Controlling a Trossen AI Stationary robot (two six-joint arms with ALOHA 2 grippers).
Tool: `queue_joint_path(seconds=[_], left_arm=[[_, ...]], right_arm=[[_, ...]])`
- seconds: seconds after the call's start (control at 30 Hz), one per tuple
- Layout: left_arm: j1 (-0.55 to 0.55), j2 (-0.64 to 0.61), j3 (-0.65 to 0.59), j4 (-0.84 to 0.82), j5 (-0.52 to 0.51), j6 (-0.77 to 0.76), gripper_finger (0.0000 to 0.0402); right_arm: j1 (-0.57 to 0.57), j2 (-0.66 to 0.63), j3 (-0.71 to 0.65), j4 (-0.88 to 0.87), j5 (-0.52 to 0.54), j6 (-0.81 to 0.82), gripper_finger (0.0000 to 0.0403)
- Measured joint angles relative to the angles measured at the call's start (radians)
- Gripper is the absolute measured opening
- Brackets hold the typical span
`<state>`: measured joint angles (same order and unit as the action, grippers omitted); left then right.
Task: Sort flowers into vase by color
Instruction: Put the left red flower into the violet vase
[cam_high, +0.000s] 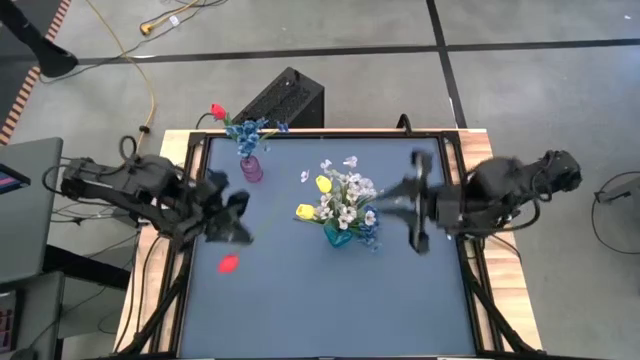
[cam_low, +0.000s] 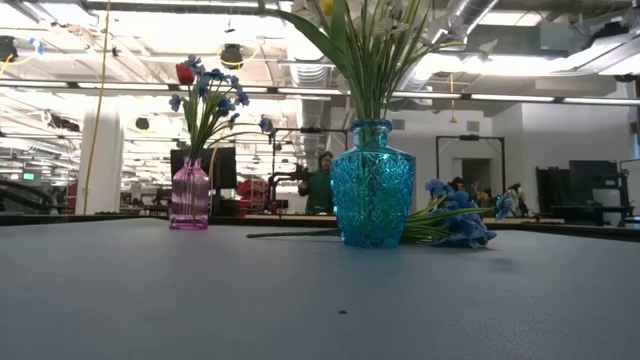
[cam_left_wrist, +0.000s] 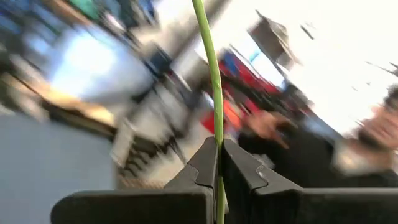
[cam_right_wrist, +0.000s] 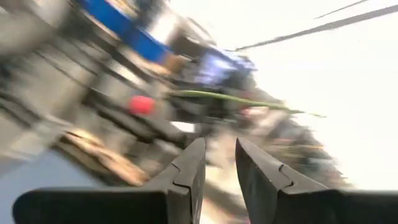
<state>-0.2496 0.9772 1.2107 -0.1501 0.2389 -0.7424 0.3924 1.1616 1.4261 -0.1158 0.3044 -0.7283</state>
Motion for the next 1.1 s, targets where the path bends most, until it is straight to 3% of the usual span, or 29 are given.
queue_joint_path(seconds=[0.1,0.2,0.33,0.53,0.83,1.1], left_arm=[[0.058,0.009,0.024,0.000,-0.132,0.016,0.0000],[0.136,0.029,0.025,0.010,-0.173,-0.019,0.0000],[0.220,0.075,0.025,0.026,-0.162,-0.144,0.0000],[0.268,0.147,0.025,0.089,-0.051,-0.209,0.0000],[0.305,0.175,0.025,0.091,-0.001,-0.239,0.0000],[0.319,0.175,0.025,0.097,0.030,-0.248,0.0000]], right_arm=[[-0.058,0.042,0.102,-0.001,0.115,-0.201,0.0118],[-0.130,0.108,0.203,-0.018,0.164,-0.393,0.0133],[-0.206,0.197,0.298,-0.079,0.221,-0.607,0.0166],[-0.252,0.317,0.353,-0.116,0.281,-0.869,0.0206],[-0.242,0.399,0.353,-0.126,0.400,-0.965,0.0205],[-0.242,0.399,0.353,-0.170,0.398,-0.977,0.0178]])
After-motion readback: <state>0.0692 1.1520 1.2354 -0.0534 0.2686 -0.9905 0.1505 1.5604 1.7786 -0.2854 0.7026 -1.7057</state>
